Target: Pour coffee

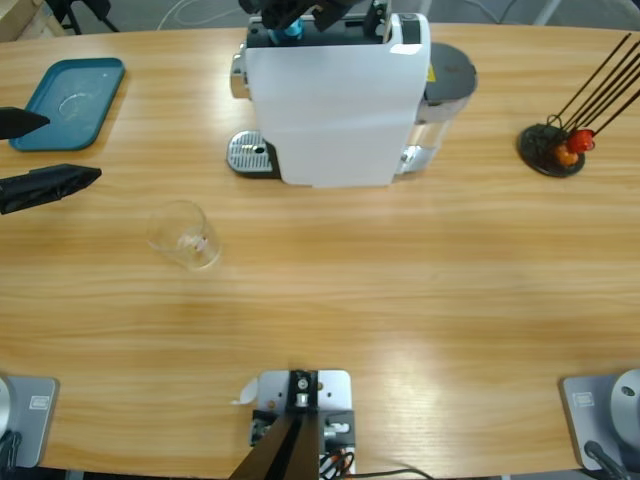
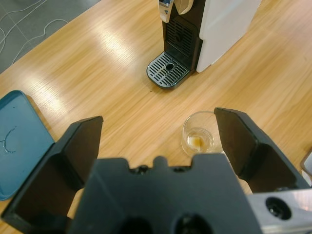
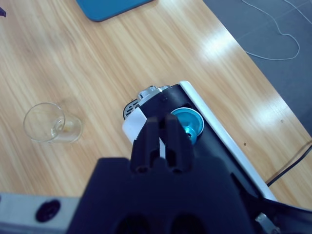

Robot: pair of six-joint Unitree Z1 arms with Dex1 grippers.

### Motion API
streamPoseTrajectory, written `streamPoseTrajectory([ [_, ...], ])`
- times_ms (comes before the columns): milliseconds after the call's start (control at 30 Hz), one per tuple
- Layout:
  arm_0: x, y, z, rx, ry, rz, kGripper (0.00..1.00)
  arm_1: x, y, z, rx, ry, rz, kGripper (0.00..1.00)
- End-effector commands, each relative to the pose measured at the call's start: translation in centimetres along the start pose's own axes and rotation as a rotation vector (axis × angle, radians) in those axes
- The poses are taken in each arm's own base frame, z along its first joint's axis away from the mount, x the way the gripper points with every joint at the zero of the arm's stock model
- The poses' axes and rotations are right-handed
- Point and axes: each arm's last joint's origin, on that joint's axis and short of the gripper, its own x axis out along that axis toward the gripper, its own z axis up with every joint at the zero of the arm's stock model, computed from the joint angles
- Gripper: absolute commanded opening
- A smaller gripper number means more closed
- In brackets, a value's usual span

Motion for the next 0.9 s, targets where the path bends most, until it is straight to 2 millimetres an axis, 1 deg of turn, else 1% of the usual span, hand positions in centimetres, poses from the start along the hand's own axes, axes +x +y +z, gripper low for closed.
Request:
streamPoseTrajectory([
  [33,-0.1,-0.1,-1.0,-0.017,0.008,-0.004,1.000,1.7,0.2,-2.2,0.013,0.080,-0.008,0.000],
  [200,0.0,-0.1,-1.0,-0.017,0.005,-0.004,1.000,1.3,0.1,-2.8,0.017,0.095,-0.020,0.000],
  [367,0.0,-0.1,-1.0,-0.017,0.005,-0.004,1.000,1.0,0.0,-2.3,0.017,0.072,-0.025,0.000],
  [467,0.0,-0.1,-1.0,-0.017,0.006,-0.004,1.000,0.3,-0.1,-2.0,0.017,0.059,-0.034,0.000],
  [667,0.1,-0.1,-1.0,-0.017,0.008,-0.006,1.000,-1.1,-0.1,-2.3,0.016,0.049,-0.040,0.000],
  [900,0.0,-0.1,-0.9,-0.020,0.003,-0.006,1.000,-1.8,-0.1,-2.2,0.016,0.033,-0.051,0.000],
])
